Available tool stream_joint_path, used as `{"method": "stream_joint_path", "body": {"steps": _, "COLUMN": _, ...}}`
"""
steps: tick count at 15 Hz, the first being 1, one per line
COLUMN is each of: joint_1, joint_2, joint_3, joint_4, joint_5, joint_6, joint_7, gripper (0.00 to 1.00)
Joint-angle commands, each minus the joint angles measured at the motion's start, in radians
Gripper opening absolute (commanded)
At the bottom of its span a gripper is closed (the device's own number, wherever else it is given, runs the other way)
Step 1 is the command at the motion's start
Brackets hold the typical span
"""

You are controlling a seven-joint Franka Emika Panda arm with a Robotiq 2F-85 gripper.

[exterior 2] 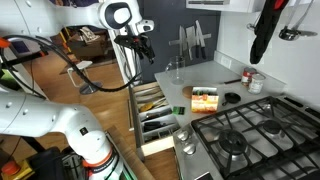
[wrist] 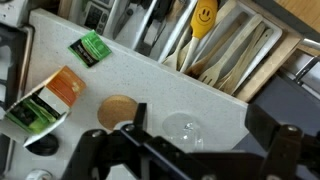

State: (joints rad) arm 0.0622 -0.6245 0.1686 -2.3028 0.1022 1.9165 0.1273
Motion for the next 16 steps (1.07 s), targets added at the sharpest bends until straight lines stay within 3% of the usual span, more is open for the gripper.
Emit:
{"method": "stream_joint_path", "body": {"steps": 1, "joint_1": 0.049, "joint_2": 0.166, "joint_3": 0.041, "joint_4": 0.167, "joint_5": -0.07, "joint_6": -0.009, "joint_7": -0.078, "gripper": 1.0}}
{"method": "stream_joint_path", "body": {"steps": 5, "joint_1": 0.084, "joint_2": 0.311, "joint_3": 0.074, "joint_4": 0.353, "joint_5": -0.179, "joint_6": -0.03, "joint_7": -0.183, "gripper": 1.0}}
{"method": "stream_joint_path", "body": {"steps": 6, "joint_1": 0.085, "joint_2": 0.232, "joint_3": 0.057, "joint_4": 0.257, "joint_5": -0.138, "joint_6": -0.001, "joint_7": -0.126, "gripper": 1.0}}
{"method": "stream_joint_path", "body": {"steps": 9, "joint_1": 0.095, "joint_2": 0.304, "joint_3": 0.062, "joint_4": 0.337, "joint_5": -0.165, "joint_6": -0.003, "joint_7": -0.163, "gripper": 1.0}}
{"method": "stream_joint_path", "body": {"steps": 16, "joint_1": 0.096, "joint_2": 0.314, "joint_3": 0.062, "joint_4": 0.346, "joint_5": -0.168, "joint_6": -0.004, "joint_7": -0.17, "gripper": 1.0}}
